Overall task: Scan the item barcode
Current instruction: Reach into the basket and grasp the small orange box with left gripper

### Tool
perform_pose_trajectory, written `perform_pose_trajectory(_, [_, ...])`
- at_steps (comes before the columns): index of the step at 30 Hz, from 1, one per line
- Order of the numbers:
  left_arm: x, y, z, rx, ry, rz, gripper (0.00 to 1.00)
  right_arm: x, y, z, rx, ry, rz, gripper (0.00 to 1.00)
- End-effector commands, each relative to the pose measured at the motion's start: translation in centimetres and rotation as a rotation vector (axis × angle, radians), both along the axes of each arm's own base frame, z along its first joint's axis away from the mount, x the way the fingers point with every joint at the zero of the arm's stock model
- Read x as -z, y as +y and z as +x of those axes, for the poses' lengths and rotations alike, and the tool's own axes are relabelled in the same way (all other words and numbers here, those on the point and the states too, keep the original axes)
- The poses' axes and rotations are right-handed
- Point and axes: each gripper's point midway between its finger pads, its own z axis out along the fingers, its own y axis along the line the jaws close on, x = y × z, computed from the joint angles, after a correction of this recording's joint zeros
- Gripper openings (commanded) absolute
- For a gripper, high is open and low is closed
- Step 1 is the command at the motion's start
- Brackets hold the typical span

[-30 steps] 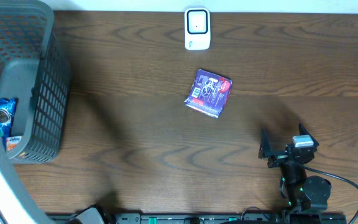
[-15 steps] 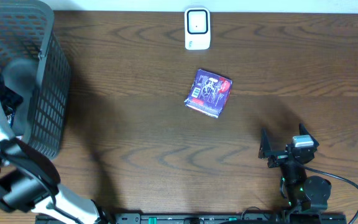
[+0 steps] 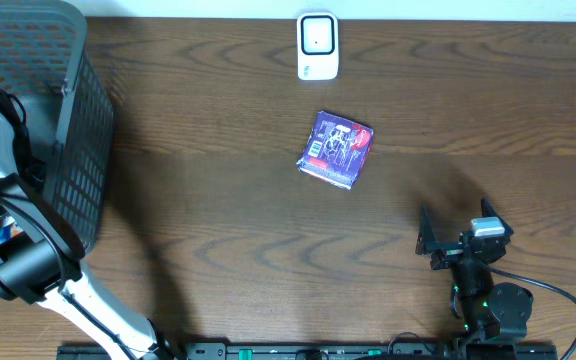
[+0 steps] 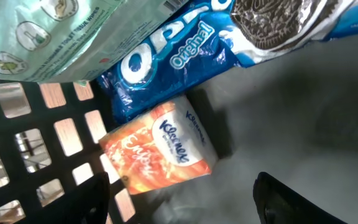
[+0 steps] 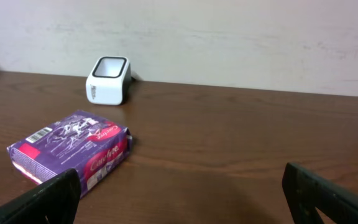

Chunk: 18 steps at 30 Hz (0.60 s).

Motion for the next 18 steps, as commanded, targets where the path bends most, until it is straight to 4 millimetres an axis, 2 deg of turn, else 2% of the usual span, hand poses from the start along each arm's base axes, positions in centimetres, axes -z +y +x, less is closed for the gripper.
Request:
perform_pose_trajectory(1, [1.3,0.2,-1.0,-0.048,0.031,0.011,0.73,0.0,0.2,0.0,-0.01,-0.001,-0.007,0.99])
perform_pose_trajectory(8, [2.4,1.3,-3.7,-0.113,0.059,-0.009,0.73,0.0,0.2,0.0,-0.01,-0.001,-0.007,0.99])
perform_pose_trajectory(10, [3.1,1.5,-4.4,-0.128,0.065,-0.014,0.69,0.0,0.2,0.0,-0.01,-0.001,-0.007,0.99])
perform_pose_trajectory(14, [4.8,0.9,-4.4,-0.127,0.04,-0.043,0.66,0.0,0.2,0.0,-0.01,-0.001,-0.007,0.99])
perform_pose_trajectory(16, [5.6,0.4,-3.7,-0.093,0.007,-0.088,0.6,0.0,0.2,0.0,-0.01,-0.001,-0.007,0.99])
perform_pose_trajectory(18, [5.9,0.2,-3.2,-0.069,-0.015,-0.118,0.38,0.0,0.2,0.0,-0.01,-0.001,-0.007,0.99])
